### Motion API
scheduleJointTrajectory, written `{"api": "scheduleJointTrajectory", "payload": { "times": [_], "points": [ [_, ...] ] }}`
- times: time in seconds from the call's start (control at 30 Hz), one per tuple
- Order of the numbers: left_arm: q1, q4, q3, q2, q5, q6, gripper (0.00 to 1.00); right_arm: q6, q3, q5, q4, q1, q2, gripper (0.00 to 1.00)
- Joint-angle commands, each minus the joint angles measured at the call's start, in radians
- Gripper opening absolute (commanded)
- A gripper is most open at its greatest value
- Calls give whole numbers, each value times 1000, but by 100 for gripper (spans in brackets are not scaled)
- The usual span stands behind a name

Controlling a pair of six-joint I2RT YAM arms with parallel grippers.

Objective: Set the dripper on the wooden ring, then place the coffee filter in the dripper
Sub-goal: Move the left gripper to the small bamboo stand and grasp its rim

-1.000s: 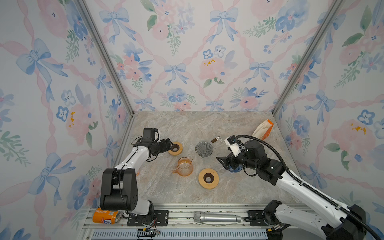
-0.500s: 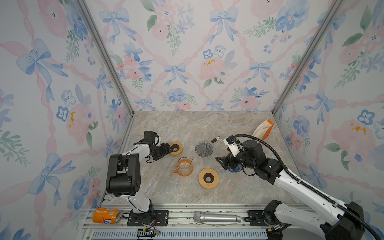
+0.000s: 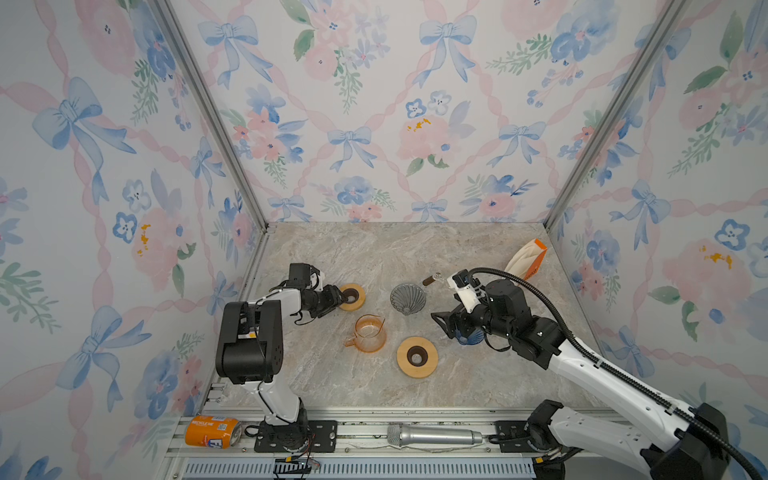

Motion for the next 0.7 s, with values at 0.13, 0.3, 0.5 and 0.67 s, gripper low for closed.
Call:
{"api": "scheduleJointTrajectory", "payload": {
  "times": [0.13, 0.3, 0.5, 0.67],
  "points": [
    [5, 68, -37, 52, 64, -50, 47, 16, 22, 7, 35, 9, 17, 96],
    [5, 71, -37, 65, 75, -43, 38, 17, 7, 26, 35, 11, 6, 96],
    [5, 70, -31, 64, 79, -41, 28, 20, 12, 19, 39, 12, 19, 97],
    [5, 71, -17, 54, 85, -43, 24, 15, 13, 18, 39, 12, 25, 96]
  ]
}}
